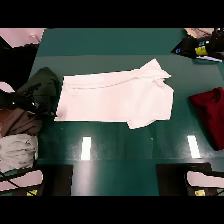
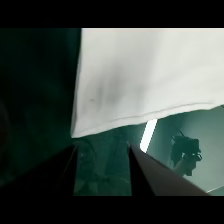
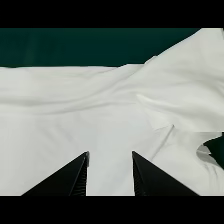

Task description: Fold the shirts.

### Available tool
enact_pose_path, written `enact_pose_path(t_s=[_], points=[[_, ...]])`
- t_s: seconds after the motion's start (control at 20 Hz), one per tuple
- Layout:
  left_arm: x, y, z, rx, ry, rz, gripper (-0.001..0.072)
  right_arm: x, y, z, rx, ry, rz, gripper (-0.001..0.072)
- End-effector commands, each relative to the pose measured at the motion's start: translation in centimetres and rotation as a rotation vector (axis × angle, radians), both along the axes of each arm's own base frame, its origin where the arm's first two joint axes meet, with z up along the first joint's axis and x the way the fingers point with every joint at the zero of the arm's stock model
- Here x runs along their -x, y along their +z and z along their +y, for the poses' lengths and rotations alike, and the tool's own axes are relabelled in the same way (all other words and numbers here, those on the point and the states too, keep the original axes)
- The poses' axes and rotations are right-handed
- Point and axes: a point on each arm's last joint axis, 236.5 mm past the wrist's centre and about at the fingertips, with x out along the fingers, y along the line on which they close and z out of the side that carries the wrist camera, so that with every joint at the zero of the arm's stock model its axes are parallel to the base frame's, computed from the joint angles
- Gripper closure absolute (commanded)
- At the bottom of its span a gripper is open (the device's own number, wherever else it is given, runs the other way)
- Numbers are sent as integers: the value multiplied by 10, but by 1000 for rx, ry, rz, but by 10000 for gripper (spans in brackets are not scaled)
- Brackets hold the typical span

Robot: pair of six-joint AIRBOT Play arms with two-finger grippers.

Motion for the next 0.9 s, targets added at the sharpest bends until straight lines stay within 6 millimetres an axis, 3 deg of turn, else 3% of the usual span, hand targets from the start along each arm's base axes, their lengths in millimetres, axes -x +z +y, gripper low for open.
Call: enact_pose_path(t_s=[0.0,0.15,0.35,0.5,0.55,0.6,0.7,0.85], points=[[-7,-11,9,-46,47,-34,341,8,-2,6,2,26,23,401],[-10,-14,5,-26,57,-38,341,9,-3,6,4,28,28,401],[2,-29,-4,17,50,44,341,9,-2,6,3,27,27,400],[-2,-27,-16,75,70,46,342,9,-3,6,3,29,30,401],[-4,-24,-19,91,75,38,417,12,-4,7,4,34,39,400],[-6,-21,-21,104,61,22,682,16,-7,7,7,44,61,400],[-11,-12,-24,119,43,6,684,32,-19,0,13,62,139,400],[-25,16,-20,98,22,-82,684,75,-59,-17,-3,47,312,400]])
